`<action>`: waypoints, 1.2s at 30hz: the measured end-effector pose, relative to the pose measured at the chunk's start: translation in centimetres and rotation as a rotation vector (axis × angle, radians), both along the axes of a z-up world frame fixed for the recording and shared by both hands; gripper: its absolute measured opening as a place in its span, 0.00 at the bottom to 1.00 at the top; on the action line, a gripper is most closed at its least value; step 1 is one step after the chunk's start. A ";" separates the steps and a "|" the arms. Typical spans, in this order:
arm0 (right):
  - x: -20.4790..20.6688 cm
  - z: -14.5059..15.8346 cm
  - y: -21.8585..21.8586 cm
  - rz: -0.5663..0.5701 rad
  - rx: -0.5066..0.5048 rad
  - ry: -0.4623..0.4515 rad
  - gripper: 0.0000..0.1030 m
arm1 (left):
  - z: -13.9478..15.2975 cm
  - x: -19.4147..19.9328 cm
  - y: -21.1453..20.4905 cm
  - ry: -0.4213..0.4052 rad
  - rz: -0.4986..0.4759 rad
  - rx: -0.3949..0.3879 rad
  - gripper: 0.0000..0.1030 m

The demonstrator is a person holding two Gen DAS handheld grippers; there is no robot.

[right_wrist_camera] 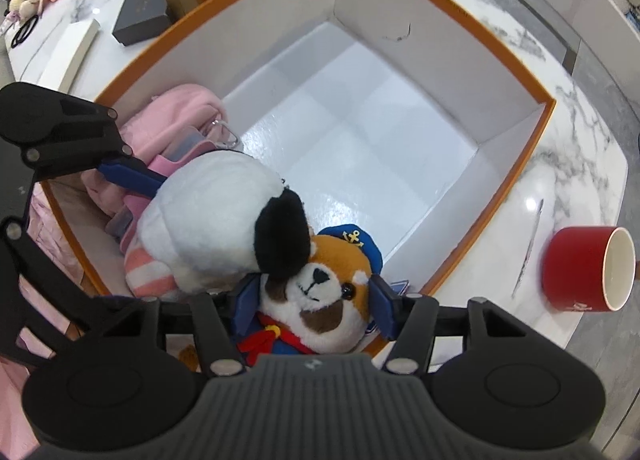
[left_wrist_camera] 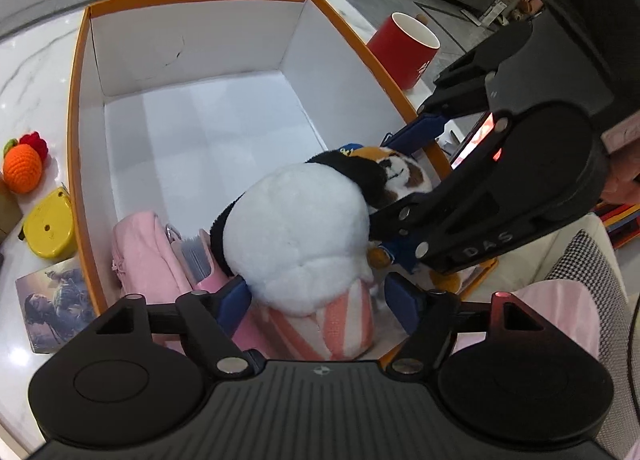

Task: Organize objects
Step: 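Lift both plushes and carry them over the orange box, then lower both plushes into the box beside the pink bag and open both tools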

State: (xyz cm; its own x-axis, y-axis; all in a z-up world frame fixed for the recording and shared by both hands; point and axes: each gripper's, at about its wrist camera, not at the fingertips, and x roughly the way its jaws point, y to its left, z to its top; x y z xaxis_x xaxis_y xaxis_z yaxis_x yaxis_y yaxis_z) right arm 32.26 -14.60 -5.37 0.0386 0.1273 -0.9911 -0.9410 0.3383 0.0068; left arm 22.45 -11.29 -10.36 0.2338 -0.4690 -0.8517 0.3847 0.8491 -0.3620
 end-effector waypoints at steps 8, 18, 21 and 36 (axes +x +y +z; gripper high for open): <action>-0.2 0.3 0.3 0.009 -0.024 -0.010 0.61 | 1.0 -0.8 0.2 -0.021 -0.075 0.016 0.82; -1.2 1.4 -0.1 0.060 -0.039 0.004 0.56 | 3.3 -0.5 1.1 -0.096 -0.101 -0.001 0.71; -1.2 1.6 0.0 0.076 -0.038 -0.002 0.46 | 3.5 0.2 1.0 -0.125 -0.085 0.000 0.66; -0.5 -2.3 2.1 0.354 -0.104 -0.119 0.63 | 0.3 2.1 -2.7 -0.197 -0.222 0.079 0.64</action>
